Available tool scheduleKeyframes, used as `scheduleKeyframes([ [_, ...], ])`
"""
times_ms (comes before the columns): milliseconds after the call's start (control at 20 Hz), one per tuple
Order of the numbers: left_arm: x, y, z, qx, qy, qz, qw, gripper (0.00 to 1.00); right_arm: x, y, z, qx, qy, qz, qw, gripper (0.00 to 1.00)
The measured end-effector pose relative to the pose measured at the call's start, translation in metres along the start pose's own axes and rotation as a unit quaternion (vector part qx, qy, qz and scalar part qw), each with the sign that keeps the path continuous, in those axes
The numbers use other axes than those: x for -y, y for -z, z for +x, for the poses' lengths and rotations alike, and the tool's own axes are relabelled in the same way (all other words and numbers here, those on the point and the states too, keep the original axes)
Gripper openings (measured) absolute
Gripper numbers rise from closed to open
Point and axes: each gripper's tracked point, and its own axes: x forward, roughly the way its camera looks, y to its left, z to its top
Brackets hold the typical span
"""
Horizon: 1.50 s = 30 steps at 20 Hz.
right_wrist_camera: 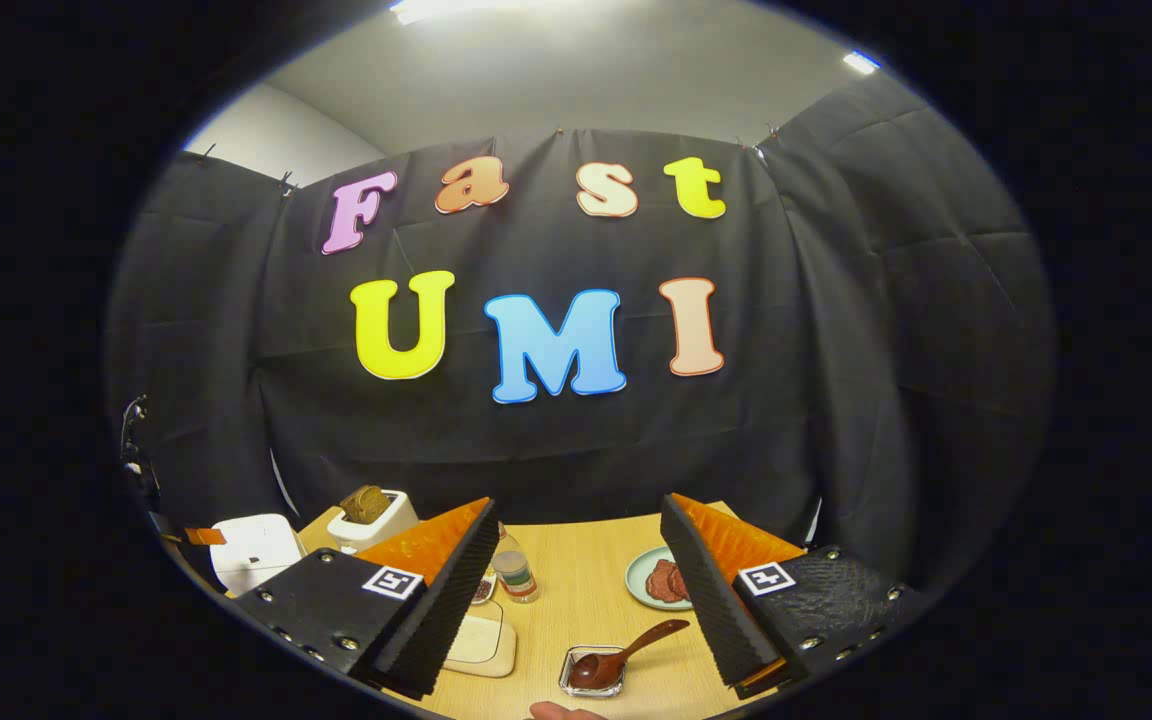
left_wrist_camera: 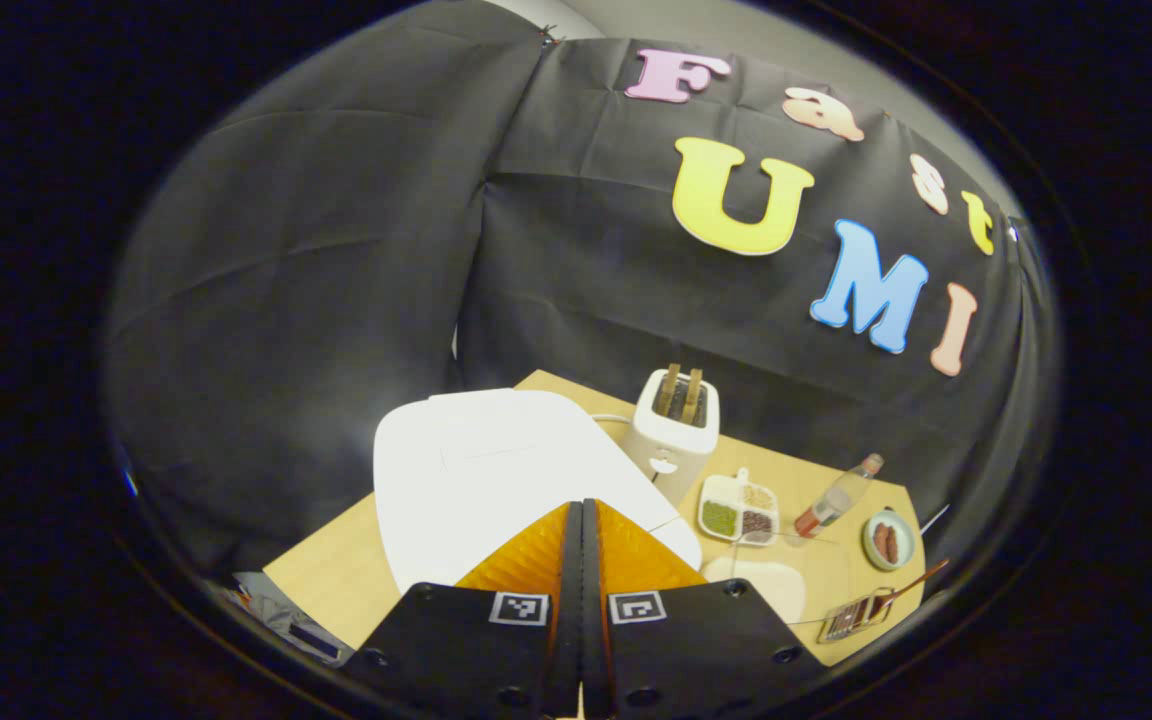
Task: Close the left gripper, press the button to open the rice cooker; take a wooden spoon from the chopstick holder with the right hand, scoop a spoonful of rice and pour it into the rice cooker, then put the wooden spoon back into the chopstick holder.
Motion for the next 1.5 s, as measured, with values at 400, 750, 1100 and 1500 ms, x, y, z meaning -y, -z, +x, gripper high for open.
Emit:
scheduleKeyframes([
  [400, -0.001, 0.043, 0.04, -0.067, 0.003, -0.024, 0.997, 0.08, 0.0, 0.0, 0.007, -0.006, 0.007, -0.002, 1.0, 0.99],
  [750, -0.005, 0.017, 0.029, -0.027, -0.012, 0.004, 1.0, 0.08, -0.006, -0.01, 0.006, 0.005, -0.005, -0.005, 1.0, 0.99],
  [1100, -0.007, -0.061, -0.001, 0.059, -0.046, 0.042, 0.996, 0.08, -0.002, -0.018, 0.002, 0.017, -0.019, 0.0, 1.0, 0.99],
  [1500, 0.04, -0.137, -0.116, 0.198, -0.025, 0.061, 0.978, 0.79, 0.027, -0.004, 0.002, 0.008, -0.018, 0.004, 1.0, 0.99],
])
